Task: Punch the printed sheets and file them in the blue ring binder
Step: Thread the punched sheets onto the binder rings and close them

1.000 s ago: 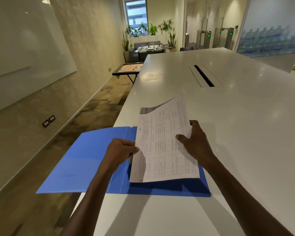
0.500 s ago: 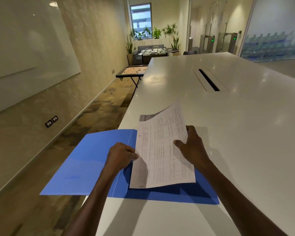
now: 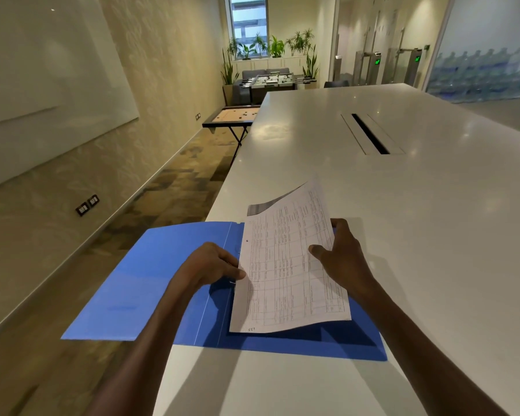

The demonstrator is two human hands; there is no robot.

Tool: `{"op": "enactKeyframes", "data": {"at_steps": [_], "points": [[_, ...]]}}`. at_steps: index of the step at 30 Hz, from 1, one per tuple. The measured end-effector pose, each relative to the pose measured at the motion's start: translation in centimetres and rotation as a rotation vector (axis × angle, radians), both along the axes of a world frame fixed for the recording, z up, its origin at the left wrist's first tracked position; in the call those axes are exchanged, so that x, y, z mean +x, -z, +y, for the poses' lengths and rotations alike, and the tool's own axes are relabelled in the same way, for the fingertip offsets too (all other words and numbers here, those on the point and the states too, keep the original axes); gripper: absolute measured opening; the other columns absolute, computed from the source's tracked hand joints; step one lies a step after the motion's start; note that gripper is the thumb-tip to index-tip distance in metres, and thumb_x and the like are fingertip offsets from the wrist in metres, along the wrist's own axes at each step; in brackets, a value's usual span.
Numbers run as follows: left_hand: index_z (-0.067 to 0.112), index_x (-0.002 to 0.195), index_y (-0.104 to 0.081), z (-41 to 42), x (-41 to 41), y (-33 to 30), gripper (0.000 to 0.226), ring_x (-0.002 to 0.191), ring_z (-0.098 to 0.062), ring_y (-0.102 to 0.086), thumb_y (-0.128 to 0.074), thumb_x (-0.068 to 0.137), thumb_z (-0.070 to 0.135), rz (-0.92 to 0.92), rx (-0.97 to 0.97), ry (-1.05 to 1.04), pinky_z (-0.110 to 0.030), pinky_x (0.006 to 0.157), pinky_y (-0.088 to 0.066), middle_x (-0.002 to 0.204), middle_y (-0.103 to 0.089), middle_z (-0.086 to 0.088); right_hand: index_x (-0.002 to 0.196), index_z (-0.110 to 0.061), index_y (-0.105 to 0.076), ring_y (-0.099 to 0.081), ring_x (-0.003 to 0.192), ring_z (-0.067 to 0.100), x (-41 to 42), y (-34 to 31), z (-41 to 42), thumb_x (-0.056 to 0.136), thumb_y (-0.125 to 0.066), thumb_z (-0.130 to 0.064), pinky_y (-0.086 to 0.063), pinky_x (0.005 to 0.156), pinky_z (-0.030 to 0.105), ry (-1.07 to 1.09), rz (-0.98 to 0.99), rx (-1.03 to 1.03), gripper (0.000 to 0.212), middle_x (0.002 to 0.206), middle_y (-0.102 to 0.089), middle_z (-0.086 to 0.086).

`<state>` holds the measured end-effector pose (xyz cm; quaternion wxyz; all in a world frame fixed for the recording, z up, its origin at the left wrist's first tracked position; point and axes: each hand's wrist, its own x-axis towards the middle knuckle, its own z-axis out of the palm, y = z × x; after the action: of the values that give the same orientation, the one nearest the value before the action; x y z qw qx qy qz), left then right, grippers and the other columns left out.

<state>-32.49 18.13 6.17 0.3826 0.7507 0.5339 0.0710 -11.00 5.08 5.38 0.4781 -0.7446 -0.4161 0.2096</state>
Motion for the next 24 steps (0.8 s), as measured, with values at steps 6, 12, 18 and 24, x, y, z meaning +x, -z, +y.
{"op": "enactKeyframes", "data": {"at_steps": [6,12,18,24], "points": [[0.016,0.085,-0.074,0.7,0.3,0.5,0.018,0.083,-0.014,-0.067,-0.085,0.072,0.023,0.044,0.071,0.055,-0.023,0.068,-0.052,0.090,-0.074,-0.002,0.129,-0.013,-0.036,-0.054,0.093,0.008,0.4,0.2,-0.2,0.089,-0.064,-0.012,-0.043,0.062,0.011,0.009,0.001,-0.008,0.048,0.127,-0.057,0.003],[0.015,0.081,-0.077,-0.8,0.9,1.4,0.018,0.071,-0.011,-0.066,-0.083,0.074,0.030,0.184,0.392,0.032,-0.025,0.065,-0.054,0.088,-0.075,0.001,0.128,-0.012,-0.036,-0.055,0.093,0.009,0.1,0.5,-0.3,0.089,-0.063,-0.012,-0.043,0.061,0.012,0.025,-0.025,-0.008,0.048,0.128,-0.057,0.003],[0.015,0.092,-0.075,-1.6,2.5,1.7,0.016,0.070,-0.016,-0.067,-0.075,0.082,0.026,0.327,0.474,0.092,-0.032,0.070,-0.060,0.086,-0.073,-0.001,0.127,-0.012,-0.035,-0.055,0.077,0.001,0.0,0.3,-0.7,0.090,-0.061,-0.009,-0.043,0.049,0.010,0.037,-0.036,0.014,0.046,0.126,-0.057,0.003],[0.016,0.095,-0.074,-1.4,3.0,2.6,0.012,0.075,-0.016,-0.068,-0.070,0.083,0.017,0.366,0.495,0.163,-0.032,0.071,-0.060,0.088,-0.072,0.000,0.129,-0.013,-0.033,-0.055,0.082,0.002,0.1,0.1,-0.8,0.090,-0.061,-0.008,-0.044,0.051,0.008,0.032,-0.036,0.023,0.048,0.126,-0.057,0.003]]}}
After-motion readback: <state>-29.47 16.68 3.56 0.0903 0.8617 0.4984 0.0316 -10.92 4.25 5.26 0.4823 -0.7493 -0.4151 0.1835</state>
